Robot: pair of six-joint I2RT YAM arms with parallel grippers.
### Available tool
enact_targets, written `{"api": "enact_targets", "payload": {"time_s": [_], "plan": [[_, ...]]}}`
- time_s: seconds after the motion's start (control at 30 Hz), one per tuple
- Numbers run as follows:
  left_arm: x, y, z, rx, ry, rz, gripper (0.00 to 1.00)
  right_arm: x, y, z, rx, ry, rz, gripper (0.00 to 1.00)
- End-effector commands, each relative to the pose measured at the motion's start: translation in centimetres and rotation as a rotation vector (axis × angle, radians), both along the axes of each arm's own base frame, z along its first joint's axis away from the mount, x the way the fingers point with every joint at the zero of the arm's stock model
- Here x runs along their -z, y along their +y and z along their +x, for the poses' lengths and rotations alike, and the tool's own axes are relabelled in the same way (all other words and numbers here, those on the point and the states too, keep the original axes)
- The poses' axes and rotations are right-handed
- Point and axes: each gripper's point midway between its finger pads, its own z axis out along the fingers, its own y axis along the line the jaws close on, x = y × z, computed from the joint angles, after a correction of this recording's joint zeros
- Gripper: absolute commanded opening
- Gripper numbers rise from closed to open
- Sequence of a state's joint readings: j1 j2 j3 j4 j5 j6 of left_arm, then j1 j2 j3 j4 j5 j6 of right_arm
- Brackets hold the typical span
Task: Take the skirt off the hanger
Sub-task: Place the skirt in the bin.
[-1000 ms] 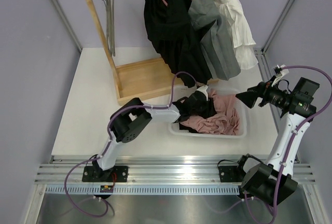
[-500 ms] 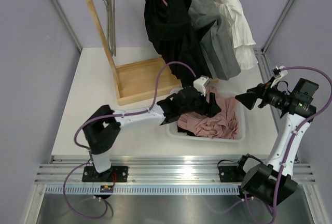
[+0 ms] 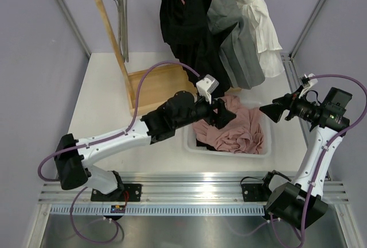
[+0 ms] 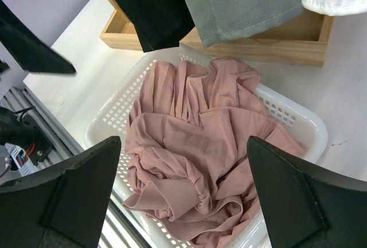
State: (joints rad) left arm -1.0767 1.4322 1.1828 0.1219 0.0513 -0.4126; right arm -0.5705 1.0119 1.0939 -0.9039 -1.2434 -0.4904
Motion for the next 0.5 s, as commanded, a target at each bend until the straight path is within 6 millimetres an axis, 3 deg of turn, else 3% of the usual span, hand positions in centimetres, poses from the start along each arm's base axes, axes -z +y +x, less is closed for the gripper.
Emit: {"api": "enact_targets", "payload": {"time_s": [0.0,0.03,0.13,0.17,0.2,0.27,0.33,0.47], "plan": [[-7.7,4.4,4.2,-0.248,-0.087,-0.066,0.76,-1.7,0.4,-0.3,-0.025,-0.062,-0.015,0.99],[-11.5,5.7,5.7,-0.31,-0.103,-0.115,0.75,-1.7,0.4,-0.3,-0.027,-0.062,-0.013,0.99],[-13.3,7.4,8.8,-0.439,-0.081,-0.081,0.72,-1.7,0.5,-0.5,-0.031,-0.063,-0.013,0.99],[-16.4,8.4,9.6,-0.479,-0.118,-0.119,0.71,-1.7,0.6,-0.6,-0.031,-0.067,-0.017,0.99],[-16.2,8.9,10.5,-0.526,-0.118,-0.096,0.71,-1.7,0.6,-0.6,-0.031,-0.067,-0.02,1.0],[-18.2,10.6,11.8,-0.593,-0.137,-0.129,0.71,-1.8,0.7,-0.9,-0.035,-0.078,-0.032,0.99],[-19.0,12.7,13.8,-0.693,-0.138,-0.146,0.71,-1.9,0.7,-0.8,-0.037,-0.079,-0.029,1.0],[-20.8,15.0,17.3,-0.777,-0.084,-0.283,0.7,-1.9,1.1,-1.1,-0.062,-0.071,0.0,0.99]]}}
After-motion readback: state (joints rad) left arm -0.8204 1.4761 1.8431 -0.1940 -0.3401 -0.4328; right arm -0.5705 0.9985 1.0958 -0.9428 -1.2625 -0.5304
